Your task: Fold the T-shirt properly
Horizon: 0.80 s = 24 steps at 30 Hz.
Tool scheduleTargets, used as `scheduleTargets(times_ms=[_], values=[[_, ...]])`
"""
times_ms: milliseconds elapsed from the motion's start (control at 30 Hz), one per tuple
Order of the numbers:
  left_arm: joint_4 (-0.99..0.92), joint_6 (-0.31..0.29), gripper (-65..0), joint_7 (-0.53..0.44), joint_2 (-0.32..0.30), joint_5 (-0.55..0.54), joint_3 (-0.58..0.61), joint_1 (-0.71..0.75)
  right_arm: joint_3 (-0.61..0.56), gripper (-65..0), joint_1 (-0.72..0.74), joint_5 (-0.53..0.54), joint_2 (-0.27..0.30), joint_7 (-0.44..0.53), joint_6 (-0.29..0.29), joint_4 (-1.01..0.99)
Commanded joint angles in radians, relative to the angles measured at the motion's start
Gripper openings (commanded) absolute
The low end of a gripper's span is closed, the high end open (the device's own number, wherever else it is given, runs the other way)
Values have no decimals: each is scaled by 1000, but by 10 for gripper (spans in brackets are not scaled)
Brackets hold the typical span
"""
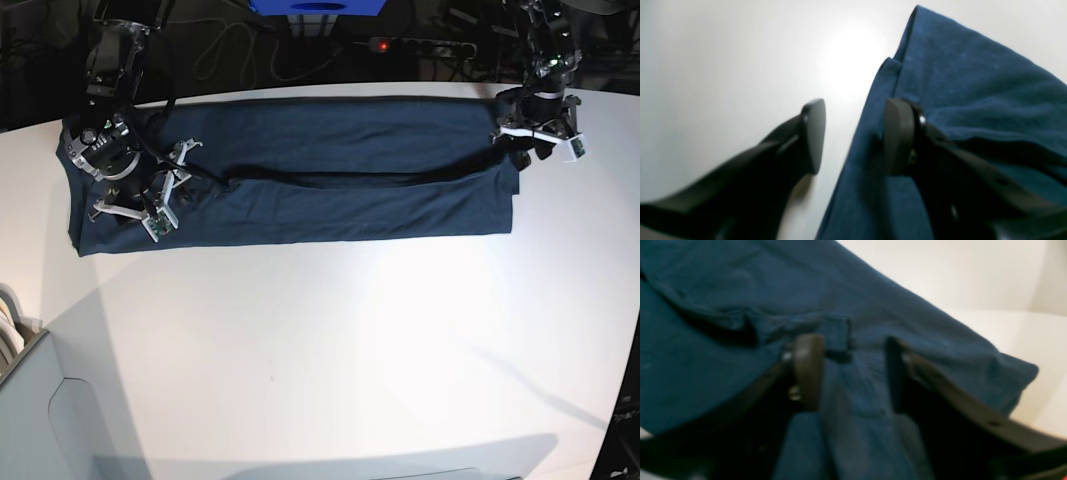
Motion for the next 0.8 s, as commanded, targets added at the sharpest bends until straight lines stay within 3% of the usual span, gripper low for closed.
scheduleTargets(times_ms=[0,133,567,633,767], values=[[18,-1,-370,-22,-10,-6,-5,2,1,-262,29,13,5,12,19,10],[18,-1,-370,-22,-10,-6,-5,2,-3,-171,55,13,9,15,19,-41],[18,-1,-370,-22,-3,-6,-33,2,-2,-177,95,11,9,10,19,-198],[18,-1,-370,-18,-1,-6,-47,-2,-5,-220,92,13,9,10,19,-193],[17,-1,-370,-18,-3,-6,-53,-5,-5,-381,79,14,6,10,19,-191]])
